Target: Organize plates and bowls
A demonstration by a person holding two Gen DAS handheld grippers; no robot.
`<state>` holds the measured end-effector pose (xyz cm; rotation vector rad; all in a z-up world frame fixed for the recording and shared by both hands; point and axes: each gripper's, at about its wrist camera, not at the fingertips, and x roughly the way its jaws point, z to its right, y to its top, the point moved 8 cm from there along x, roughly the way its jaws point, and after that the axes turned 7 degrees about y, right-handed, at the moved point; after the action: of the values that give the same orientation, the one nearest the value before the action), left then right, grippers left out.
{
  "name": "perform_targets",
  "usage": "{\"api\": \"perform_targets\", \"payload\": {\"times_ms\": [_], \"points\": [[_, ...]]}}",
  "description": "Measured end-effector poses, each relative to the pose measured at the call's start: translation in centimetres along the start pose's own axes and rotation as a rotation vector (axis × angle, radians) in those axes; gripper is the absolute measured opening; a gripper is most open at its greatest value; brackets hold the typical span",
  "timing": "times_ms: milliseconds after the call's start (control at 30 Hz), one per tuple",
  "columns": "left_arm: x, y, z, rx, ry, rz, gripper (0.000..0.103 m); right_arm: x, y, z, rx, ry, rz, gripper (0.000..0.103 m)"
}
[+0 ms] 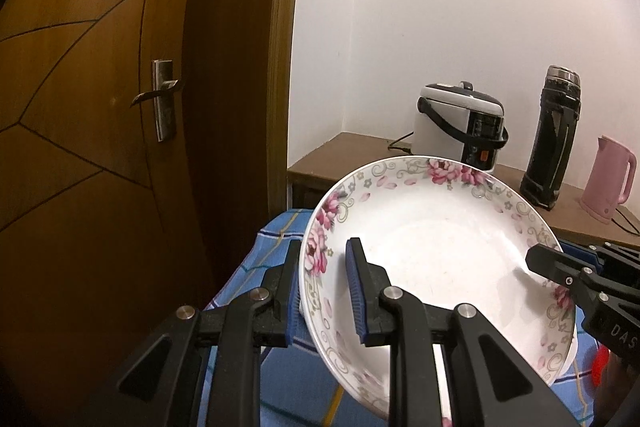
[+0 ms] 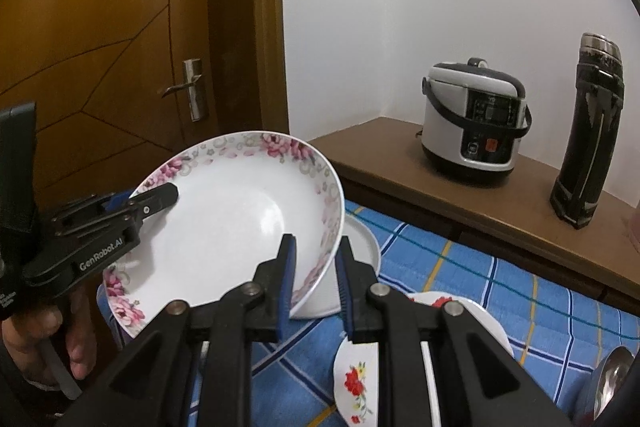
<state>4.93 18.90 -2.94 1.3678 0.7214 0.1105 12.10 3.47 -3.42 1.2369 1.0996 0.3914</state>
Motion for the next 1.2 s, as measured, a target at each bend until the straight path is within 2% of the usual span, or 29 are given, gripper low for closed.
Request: {"api": "perform_targets", "payload": {"times_ms": [367, 833, 1200], "points": [[1.6, 2.2, 0.5, 0.005, 0.011, 0.027, 0.024, 1.3, 1.8, 1.1, 0.009, -0.028, 0.024, 0.02], [3.6, 3.3, 0.7, 0.009, 0.024, 0.035, 0.024, 3.2, 2.9, 2.5, 0.019, -0.06, 0.04, 0.02], [6.2, 3.4, 0.9, 0.007, 0.03, 0.002, 0.024, 5.6, 2.9, 3.5, 0.048, -0.074, 0.018, 0.02]]}}
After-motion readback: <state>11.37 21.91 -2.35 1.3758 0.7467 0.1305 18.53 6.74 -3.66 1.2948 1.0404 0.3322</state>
